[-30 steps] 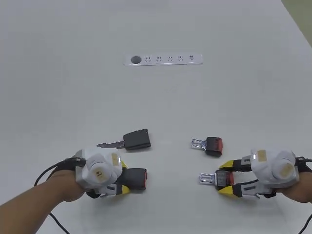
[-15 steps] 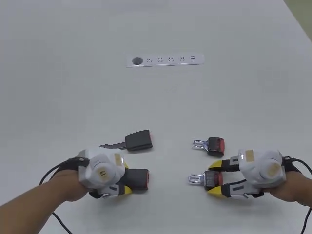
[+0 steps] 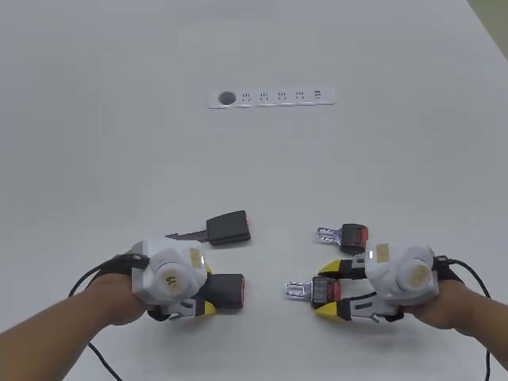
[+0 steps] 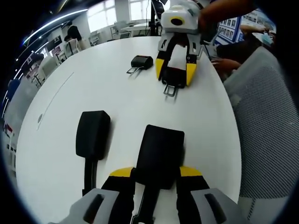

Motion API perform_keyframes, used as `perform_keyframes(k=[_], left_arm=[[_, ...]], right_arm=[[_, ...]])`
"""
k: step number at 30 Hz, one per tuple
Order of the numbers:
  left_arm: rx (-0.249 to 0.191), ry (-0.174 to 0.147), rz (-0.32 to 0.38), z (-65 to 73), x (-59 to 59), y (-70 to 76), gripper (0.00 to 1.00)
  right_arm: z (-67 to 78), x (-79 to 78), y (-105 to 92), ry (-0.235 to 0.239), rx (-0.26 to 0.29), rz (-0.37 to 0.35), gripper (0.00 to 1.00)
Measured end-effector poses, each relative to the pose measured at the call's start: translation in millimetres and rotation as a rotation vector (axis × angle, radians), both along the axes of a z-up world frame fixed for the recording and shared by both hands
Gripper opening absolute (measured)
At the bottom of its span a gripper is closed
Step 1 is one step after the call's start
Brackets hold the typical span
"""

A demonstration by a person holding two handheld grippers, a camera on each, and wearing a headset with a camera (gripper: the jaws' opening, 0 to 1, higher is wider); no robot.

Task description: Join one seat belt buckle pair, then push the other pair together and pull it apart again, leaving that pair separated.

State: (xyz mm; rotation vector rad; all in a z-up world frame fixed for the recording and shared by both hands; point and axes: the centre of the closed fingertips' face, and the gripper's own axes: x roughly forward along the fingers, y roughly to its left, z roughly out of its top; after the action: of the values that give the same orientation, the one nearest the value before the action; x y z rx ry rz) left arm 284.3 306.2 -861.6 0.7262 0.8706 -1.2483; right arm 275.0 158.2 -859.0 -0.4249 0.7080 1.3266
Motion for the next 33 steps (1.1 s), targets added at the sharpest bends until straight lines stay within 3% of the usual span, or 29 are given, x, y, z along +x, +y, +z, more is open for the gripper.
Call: perform_keyframes(k=[17,33], left_arm=[[0.003,0.000,0.000,0.1,-0.3,-0.2,0.35],[0.007,0.001,-0.003,-0.5,-0.3,-0.4,0.35]], right_arm=[[3.2,0.4,46.5,0.009,0.050,0.036,0.37],[2.3,3.1,61.8,0.020,0.063,0.071,0.37]])
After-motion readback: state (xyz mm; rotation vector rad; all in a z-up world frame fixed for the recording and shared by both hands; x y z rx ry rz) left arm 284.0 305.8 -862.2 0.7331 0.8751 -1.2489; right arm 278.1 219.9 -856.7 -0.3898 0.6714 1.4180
